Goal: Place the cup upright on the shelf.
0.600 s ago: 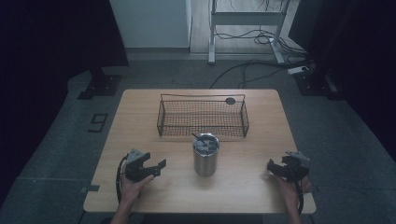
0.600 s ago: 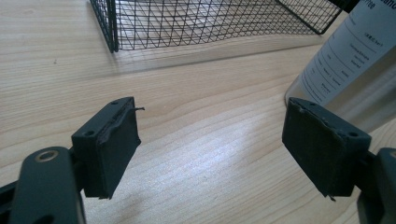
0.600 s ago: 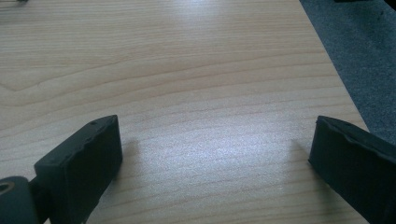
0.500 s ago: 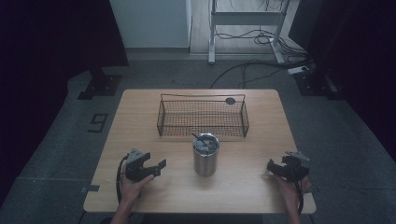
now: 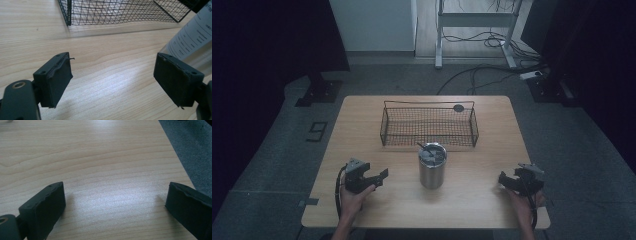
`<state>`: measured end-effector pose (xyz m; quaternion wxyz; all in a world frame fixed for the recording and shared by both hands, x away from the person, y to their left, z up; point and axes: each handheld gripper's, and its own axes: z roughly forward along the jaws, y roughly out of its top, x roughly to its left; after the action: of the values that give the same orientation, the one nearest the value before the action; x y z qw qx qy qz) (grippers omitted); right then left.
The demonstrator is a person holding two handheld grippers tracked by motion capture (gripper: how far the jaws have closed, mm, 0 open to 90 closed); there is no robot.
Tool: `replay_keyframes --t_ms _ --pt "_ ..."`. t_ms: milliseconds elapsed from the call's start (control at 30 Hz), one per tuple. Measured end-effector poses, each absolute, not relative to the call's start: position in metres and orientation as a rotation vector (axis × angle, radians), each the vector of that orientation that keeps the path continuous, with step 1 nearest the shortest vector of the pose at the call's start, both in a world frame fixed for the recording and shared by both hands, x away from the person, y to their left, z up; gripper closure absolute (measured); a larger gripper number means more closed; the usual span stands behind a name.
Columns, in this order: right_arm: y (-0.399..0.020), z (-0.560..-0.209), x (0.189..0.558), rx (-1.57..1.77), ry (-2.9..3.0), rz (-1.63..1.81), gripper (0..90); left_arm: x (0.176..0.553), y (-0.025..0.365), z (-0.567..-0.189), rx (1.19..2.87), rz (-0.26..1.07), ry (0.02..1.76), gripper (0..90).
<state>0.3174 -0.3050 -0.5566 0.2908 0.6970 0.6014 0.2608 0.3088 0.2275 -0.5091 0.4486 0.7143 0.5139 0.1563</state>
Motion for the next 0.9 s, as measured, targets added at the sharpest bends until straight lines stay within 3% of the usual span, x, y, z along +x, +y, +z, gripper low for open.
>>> replay_keyframes --t_ms 167,700,900 --pt "-0.3051 -0.5566 0.3173 1.858 1.604 0.696 2.6 0.3053 0.2303 -0.5064 1.778 0.340 1.292 15.0" --pt "-0.3048 -0.5565 0.3141 1.859 1.595 0.698 4.1 0.3064 0.2308 -0.5048 1.712 0.473 1.306 18.3" --pt "-0.3048 -0.5565 0.3140 1.858 1.595 0.697 4.0 0.3057 0.2309 -0.5026 1.705 0.439 1.297 18.3"
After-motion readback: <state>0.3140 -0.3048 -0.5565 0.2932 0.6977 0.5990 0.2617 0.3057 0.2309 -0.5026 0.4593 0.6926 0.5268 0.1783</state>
